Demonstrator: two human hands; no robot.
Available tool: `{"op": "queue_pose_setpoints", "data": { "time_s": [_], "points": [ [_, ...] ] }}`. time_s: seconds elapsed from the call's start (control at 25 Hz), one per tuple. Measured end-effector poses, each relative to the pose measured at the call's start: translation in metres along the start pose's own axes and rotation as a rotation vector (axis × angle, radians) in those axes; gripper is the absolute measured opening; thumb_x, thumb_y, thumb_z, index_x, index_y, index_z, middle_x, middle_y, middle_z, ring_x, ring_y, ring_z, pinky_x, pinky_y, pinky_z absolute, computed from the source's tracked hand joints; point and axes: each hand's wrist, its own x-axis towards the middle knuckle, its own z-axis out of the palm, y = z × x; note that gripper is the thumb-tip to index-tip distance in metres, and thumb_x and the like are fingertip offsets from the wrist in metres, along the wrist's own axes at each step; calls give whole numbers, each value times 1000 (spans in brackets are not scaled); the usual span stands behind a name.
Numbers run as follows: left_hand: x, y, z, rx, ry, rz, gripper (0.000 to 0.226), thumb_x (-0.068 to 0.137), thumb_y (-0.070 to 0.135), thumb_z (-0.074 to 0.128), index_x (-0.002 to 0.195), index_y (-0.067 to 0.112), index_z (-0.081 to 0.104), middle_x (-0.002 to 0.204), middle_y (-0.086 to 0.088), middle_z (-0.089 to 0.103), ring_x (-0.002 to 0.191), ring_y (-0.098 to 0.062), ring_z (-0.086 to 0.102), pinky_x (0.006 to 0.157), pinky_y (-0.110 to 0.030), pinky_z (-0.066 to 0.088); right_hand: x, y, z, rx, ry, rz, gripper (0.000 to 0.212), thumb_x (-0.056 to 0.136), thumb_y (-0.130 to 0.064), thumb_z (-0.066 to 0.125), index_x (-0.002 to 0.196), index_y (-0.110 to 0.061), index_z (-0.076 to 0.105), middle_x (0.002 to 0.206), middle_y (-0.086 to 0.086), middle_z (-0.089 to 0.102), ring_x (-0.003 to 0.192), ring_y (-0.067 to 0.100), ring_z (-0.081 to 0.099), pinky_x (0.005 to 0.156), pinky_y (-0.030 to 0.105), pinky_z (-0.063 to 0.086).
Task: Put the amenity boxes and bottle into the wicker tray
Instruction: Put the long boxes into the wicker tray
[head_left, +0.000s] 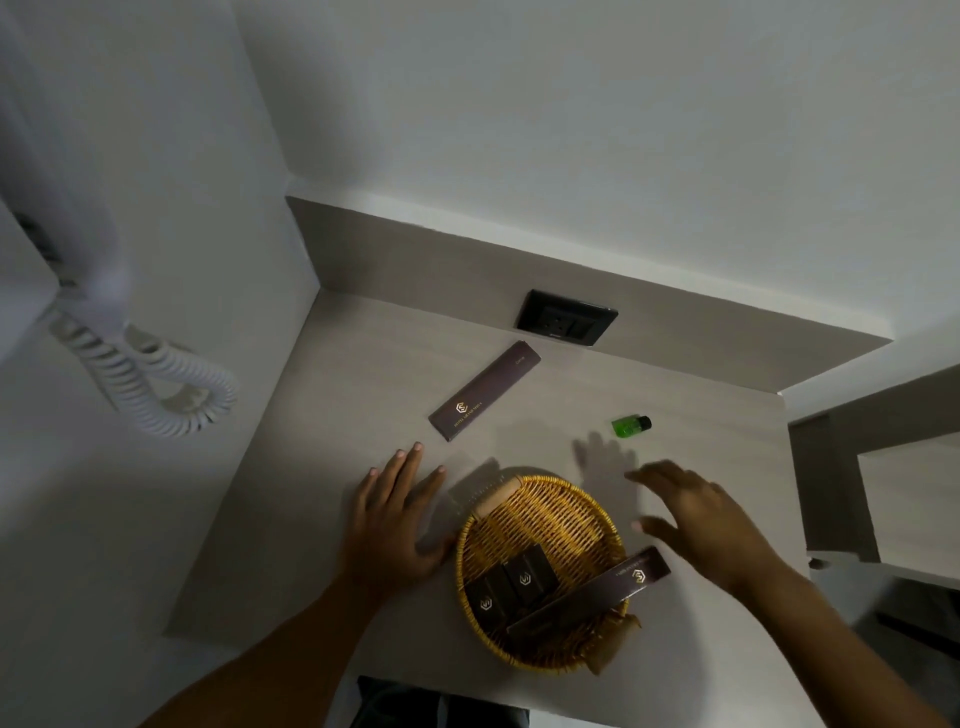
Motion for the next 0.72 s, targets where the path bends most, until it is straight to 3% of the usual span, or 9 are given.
{"op": "queue_pose_setpoints", "data": {
  "time_s": [0.16, 0.32, 0.4, 0.48, 0.6, 0.72],
  "points": [
    [-1, 0, 0, 30, 15, 6, 85, 83, 75, 46, 153, 27, 37, 165, -13, 24, 152, -31, 23, 116, -52, 25, 90, -52, -2, 337, 89, 106, 48, 84, -36, 68, 124, -15, 51, 114, 11, 65, 86, 18, 63, 75, 32, 53],
    [1, 1, -1, 30, -31, -36, 89, 78, 74, 53, 153, 31, 35, 166, -10, 23, 152, -30, 22, 114, -53, 27, 164, -137, 25, 977, 6, 626, 89, 69, -65, 70, 127, -13, 28, 122, 19, 54, 102, 36, 58, 89, 50, 52],
    [1, 1, 0, 26, -36, -35, 92, 75, 73, 54, 155, 34, 30, 167, -8, 21, 153, -30, 21, 116, -52, 25, 185, -171, 32, 993, 68, 718, 102, 57, -70, 73, 127, -19, 20, 127, 17, 43, 112, 38, 48, 93, 51, 47],
    [0, 0, 2, 33, -45, -42, 96, 74, 75, 53, 157, 37, 22, 168, -6, 16, 153, -28, 17, 118, -50, 19, 194, -193, 35, 814, 117, 782, 105, 55, -69, 74, 128, -16, 20, 126, 14, 37, 116, 36, 41, 91, 51, 44],
    [-1, -2, 4, 26, -27, -48, 98, 75, 77, 52, 157, 39, 15, 169, -3, 12, 155, -25, 14, 119, -47, 13, 197, -203, 38, 702, 181, 766, 89, 65, -45, 78, 127, -11, 24, 124, 14, 38, 115, 35, 43, 89, 50, 47],
    [1, -2, 3, 24, -42, -47, 97, 77, 79, 49, 158, 39, 13, 169, -5, 12, 154, -28, 15, 119, -51, 18, 194, -191, 22, 914, 45, 713, 74, 74, -23, 75, 124, -13, 22, 125, 18, 44, 114, 38, 49, 95, 49, 48]
  ]
}}
